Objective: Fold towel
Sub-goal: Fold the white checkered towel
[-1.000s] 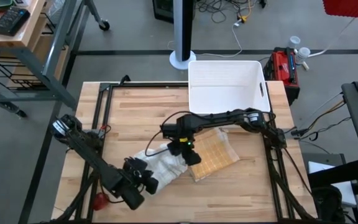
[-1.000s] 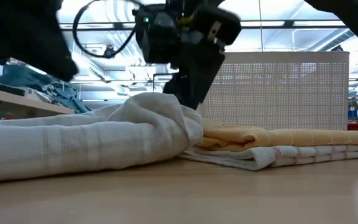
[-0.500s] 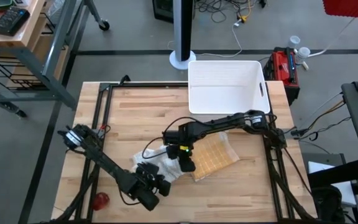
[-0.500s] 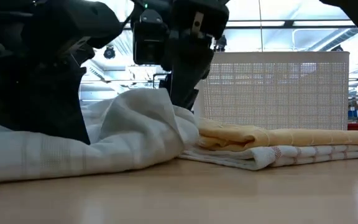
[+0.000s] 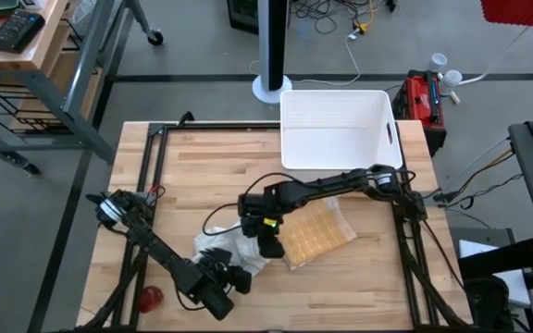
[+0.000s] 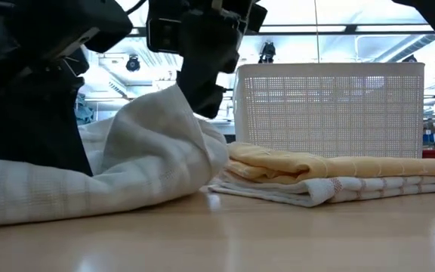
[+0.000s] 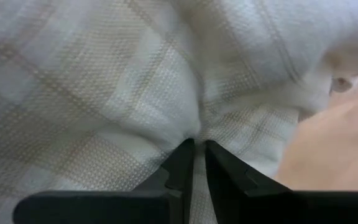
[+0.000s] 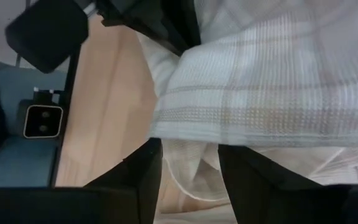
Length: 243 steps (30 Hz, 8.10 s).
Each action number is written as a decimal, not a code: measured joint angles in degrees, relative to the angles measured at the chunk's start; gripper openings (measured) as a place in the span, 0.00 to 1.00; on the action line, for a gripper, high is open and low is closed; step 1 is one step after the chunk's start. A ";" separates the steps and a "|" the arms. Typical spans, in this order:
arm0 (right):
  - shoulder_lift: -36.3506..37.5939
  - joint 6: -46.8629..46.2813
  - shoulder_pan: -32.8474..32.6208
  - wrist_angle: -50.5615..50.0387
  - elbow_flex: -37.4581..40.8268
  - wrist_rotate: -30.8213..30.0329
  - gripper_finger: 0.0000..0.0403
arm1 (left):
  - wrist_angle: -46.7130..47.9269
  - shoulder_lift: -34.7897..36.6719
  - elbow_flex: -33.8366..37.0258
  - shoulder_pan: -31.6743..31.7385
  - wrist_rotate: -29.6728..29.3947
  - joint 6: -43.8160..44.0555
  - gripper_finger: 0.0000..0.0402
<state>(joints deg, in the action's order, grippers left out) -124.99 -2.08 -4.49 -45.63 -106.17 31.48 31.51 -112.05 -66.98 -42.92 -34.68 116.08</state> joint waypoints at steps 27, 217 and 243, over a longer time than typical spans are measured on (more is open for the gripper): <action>0.01 3.35 0.51 3.63 4.79 -29.67 0.05 | 2.42 -0.20 -0.57 -6.71 0.76 12.50 0.09; 11.23 -6.17 -1.09 40.36 33.93 -15.59 0.53 | 44.78 -5.84 -17.88 -17.39 7.11 3.92 0.31; 10.35 -10.28 -1.29 41.98 32.75 -9.44 0.04 | 26.58 -5.33 -9.12 -17.79 -5.51 3.95 0.02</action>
<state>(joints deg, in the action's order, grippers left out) -114.64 -12.36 -5.78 -3.65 -73.43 22.04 58.08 -117.38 -76.10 -60.71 -40.19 120.03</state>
